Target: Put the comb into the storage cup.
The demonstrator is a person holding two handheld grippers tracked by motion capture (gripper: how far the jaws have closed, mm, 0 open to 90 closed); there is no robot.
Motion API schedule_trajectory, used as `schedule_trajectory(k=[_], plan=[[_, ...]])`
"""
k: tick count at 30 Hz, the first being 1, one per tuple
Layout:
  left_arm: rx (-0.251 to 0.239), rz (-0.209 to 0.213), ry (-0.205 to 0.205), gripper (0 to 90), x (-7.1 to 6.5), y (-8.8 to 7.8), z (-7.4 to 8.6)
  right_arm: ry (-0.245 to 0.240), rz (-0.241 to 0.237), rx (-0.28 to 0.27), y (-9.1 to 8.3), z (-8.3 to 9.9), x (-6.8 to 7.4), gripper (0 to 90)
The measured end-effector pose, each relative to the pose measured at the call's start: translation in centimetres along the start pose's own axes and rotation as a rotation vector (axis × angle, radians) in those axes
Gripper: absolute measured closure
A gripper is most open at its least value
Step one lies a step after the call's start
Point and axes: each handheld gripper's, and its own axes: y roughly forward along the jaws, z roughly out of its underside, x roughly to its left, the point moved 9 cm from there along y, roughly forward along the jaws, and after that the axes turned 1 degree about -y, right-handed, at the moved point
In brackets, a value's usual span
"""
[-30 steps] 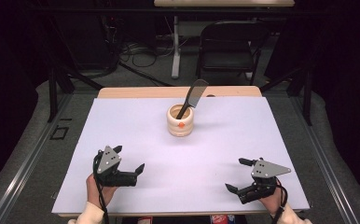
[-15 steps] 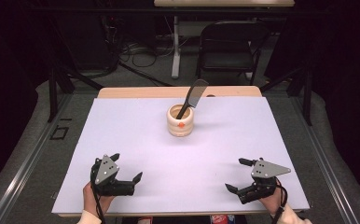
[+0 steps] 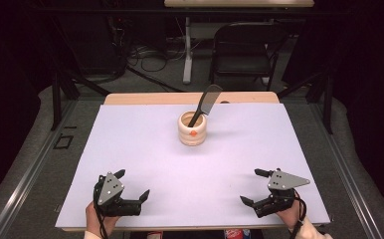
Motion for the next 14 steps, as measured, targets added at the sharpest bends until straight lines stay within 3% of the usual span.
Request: schedule_trajectory(k=[14], plan=[[0.010, -0.008, -0.024, 0.0, 0.99, -0.09, 0.65, -0.003, -0.004, 0.000, 0.03, 0.02, 0.01, 0.0]])
